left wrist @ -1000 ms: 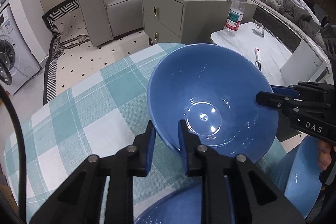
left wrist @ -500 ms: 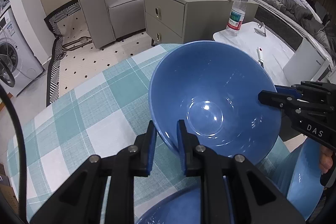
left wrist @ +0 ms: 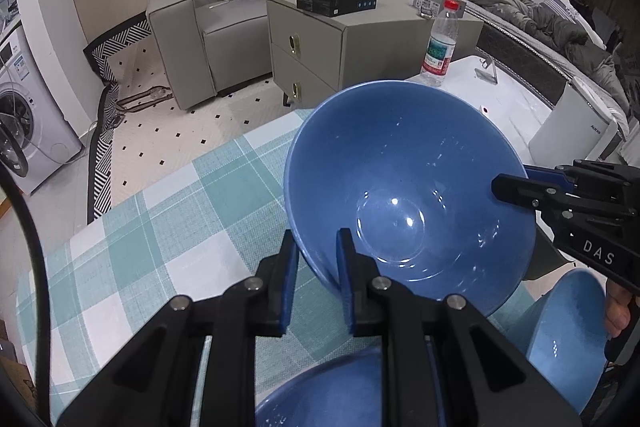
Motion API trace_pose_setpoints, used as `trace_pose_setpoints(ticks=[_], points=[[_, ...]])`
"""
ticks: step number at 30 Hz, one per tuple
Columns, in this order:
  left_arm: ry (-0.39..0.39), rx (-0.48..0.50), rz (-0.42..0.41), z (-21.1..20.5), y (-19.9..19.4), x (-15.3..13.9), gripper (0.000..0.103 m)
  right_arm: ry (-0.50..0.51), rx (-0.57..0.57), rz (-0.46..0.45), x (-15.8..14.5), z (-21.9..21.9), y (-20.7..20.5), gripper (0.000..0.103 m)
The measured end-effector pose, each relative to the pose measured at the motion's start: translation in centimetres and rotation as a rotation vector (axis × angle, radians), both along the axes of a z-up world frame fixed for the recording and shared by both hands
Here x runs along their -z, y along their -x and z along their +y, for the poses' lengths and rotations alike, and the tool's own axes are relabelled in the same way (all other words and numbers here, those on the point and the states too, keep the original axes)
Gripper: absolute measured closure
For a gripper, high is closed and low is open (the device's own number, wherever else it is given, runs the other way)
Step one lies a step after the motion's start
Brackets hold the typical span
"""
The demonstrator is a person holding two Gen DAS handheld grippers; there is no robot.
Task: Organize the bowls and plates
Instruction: 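Lift the blue bowl with the left tool while the right tool lifts its bowl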
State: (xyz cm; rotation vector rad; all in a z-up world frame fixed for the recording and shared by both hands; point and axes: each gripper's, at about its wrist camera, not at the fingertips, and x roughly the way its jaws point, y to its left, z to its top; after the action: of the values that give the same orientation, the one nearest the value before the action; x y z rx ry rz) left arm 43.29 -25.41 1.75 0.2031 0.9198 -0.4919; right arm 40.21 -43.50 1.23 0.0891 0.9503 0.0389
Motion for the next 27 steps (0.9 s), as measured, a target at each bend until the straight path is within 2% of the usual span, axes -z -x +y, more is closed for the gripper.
trace_pose_setpoints(ticks=[27], points=[[0.032,-0.002,-0.096,1.8,4.9,-5.4,0.086,0.022,-0.003,-0.123,-6.7,1.6,5.9,0.085]])
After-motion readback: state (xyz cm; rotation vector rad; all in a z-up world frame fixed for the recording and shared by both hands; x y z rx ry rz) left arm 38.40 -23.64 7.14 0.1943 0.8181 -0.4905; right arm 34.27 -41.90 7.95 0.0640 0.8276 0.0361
